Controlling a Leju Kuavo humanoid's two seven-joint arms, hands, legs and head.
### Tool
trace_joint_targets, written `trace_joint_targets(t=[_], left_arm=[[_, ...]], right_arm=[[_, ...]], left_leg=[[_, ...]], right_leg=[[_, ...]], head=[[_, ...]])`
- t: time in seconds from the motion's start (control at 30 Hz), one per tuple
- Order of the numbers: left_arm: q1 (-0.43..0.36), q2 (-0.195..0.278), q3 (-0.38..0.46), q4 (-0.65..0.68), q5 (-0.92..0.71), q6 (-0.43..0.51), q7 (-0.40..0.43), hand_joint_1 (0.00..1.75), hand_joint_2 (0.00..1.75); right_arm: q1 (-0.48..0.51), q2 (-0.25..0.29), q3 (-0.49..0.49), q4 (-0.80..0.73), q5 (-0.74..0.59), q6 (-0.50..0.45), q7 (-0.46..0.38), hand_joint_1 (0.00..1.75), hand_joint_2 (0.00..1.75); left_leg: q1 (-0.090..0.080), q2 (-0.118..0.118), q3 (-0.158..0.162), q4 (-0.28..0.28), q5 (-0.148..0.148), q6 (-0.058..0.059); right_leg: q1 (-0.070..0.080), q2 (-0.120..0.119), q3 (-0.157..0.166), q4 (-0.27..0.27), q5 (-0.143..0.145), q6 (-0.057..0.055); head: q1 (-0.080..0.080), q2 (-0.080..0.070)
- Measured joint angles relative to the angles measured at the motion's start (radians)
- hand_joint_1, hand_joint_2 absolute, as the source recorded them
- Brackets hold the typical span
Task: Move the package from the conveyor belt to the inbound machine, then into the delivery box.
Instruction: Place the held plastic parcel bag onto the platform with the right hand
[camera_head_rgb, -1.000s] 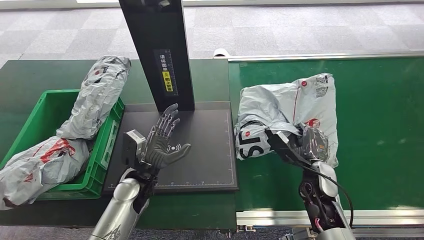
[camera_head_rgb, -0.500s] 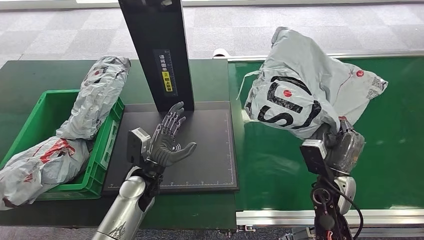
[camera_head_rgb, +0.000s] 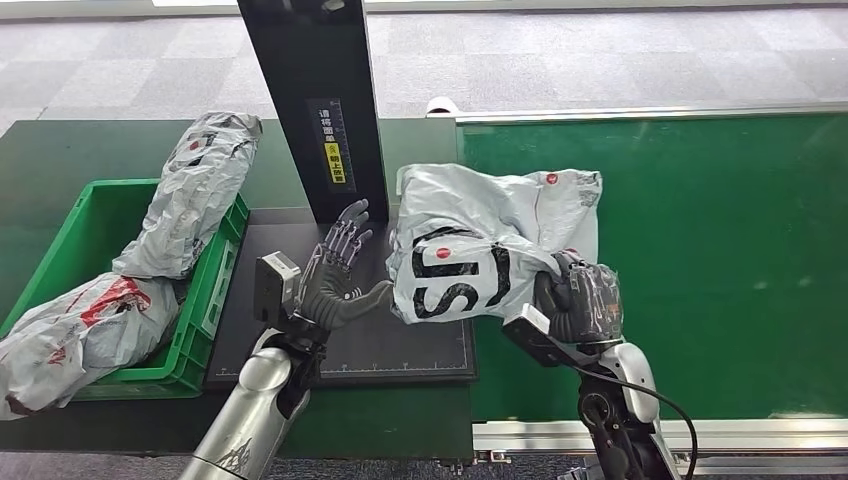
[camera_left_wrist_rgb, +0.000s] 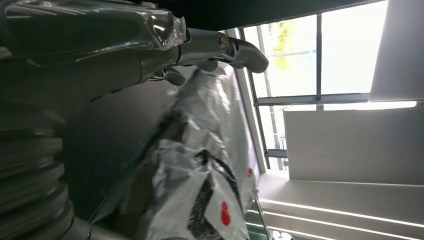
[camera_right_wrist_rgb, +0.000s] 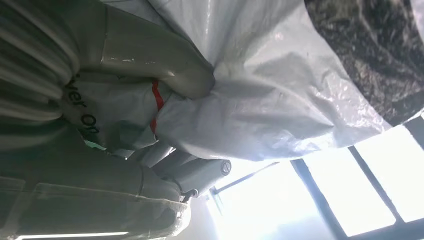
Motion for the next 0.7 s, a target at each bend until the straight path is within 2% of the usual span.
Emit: trace_joint_targets(t=[0.23,0.37,0.7], left_arm=[[0.0,0.003,0.004,0.0,0.001,0.004,0.0,0.0,1.75],[0.002,0.003,0.013,-0.014,0.024,0.028,-0.012,0.0,1.75],[0.0,-0.004,0.04,-0.038,0.045,0.139,-0.037,0.0,1.75]], right_arm=[[0.01,-0.023,0.061,0.001,0.035,0.056,0.032,1.75,1.75],[0.018,-0.03,0.075,0.001,0.024,0.162,0.032,1.75,1.75],[0.055,-0.053,0.099,-0.06,-0.095,0.387,-0.103,1.75,1.75]], left_leg=[[0.0,0.0,0.0,0.0,0.0,0.0],[0.0,0.0,0.0,0.0,0.0,0.0],[0.0,0.0,0.0,0.0,0.0,0.0]], right_leg=[[0.0,0.0,0.0,0.0,0.0,0.0],[0.0,0.0,0.0,0.0,0.0,0.0],[0.0,0.0,0.0,0.0,0.0,0.0]], head=[[0.0,0.0],[0.0,0.0],[0.0,0.0]])
